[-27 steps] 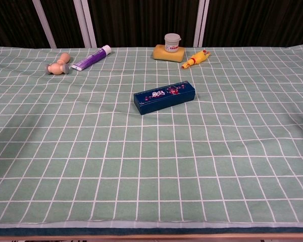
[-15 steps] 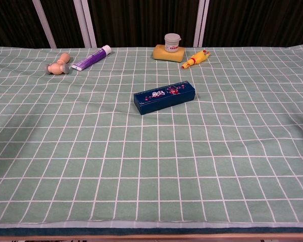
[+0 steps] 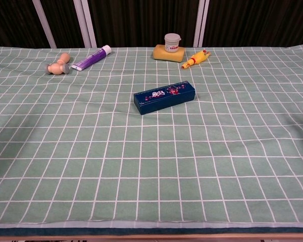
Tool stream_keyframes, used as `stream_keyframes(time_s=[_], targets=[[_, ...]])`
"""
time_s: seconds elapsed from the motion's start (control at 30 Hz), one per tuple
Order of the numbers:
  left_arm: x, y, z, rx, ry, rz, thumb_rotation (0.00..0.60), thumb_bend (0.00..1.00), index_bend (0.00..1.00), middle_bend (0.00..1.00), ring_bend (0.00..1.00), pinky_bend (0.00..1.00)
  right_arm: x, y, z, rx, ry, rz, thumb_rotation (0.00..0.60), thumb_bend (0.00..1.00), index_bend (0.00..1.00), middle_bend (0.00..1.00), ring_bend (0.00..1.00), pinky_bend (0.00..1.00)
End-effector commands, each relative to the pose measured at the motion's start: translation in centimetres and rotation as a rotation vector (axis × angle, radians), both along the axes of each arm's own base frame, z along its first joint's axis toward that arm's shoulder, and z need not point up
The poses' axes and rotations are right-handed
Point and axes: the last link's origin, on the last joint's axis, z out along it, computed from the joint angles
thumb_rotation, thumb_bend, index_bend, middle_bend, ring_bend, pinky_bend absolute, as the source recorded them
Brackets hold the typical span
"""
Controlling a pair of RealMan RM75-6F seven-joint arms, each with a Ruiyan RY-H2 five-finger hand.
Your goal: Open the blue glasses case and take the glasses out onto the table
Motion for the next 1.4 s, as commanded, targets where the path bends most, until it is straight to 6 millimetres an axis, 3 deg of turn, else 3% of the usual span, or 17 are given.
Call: stream_keyframes(time_s=[0.03, 0.17, 0.23, 0.63, 0.73, 0.97, 1.4], targets=[[0.0, 0.0, 0.0, 0.001, -0.006, 0.005, 0.600, 0.00, 0.00, 0.00, 0.00, 0.00, 0.6, -0.6, -0.3, 0.009, 0.006, 0.006, 0.600, 0.08, 0.00, 0.00, 0.00, 0.25], [0.1, 0.0, 0.0, 0.004, -0.010, 0.003, 0.600, 0.00, 0.00, 0.00, 0.00, 0.00, 2.0, -2.0, -0.9, 0.028, 0.016, 0.029, 0.600, 0.08, 0.00, 0.00, 0.00, 0.24], [0.1, 0.1, 0.0, 0.004, -0.017, 0.007, 0.600, 0.00, 0.00, 0.00, 0.00, 0.00, 5.2, -5.1, -2.6, 0.079, 0.013, 0.099, 0.600, 0.08, 0.00, 0.00, 0.00, 0.24], [0.0, 0.3, 0.2, 0.007, -0.030, 0.019, 0.600, 0.00, 0.00, 0.00, 0.00, 0.00, 12.8, -12.2, -8.9, 0.184, 0.038, 0.226, 0.600, 0.08, 0.00, 0.00, 0.00, 0.24], [0.0, 0.4, 0.2, 0.007, -0.030, 0.021, 0.600, 0.00, 0.00, 0.00, 0.00, 0.00, 14.9, -14.2, -11.4, 0.208, 0.040, 0.245, 0.600, 0.08, 0.00, 0.00, 0.00, 0.24], [-0.1, 0.6, 0.1, 0.003, -0.034, 0.032, 0.600, 0.00, 0.00, 0.00, 0.00, 0.00, 17.2, -17.1, -15.9, 0.236, 0.059, 0.221, 0.600, 0.08, 0.00, 0.00, 0.00, 0.25], [-0.2, 0.8, 0.0, -0.004, -0.045, 0.047, 0.600, 0.00, 0.00, 0.00, 0.00, 0.00, 20.0, -19.7, -20.1, 0.218, 0.027, 0.202, 0.600, 0.08, 0.00, 0.00, 0.00, 0.24]])
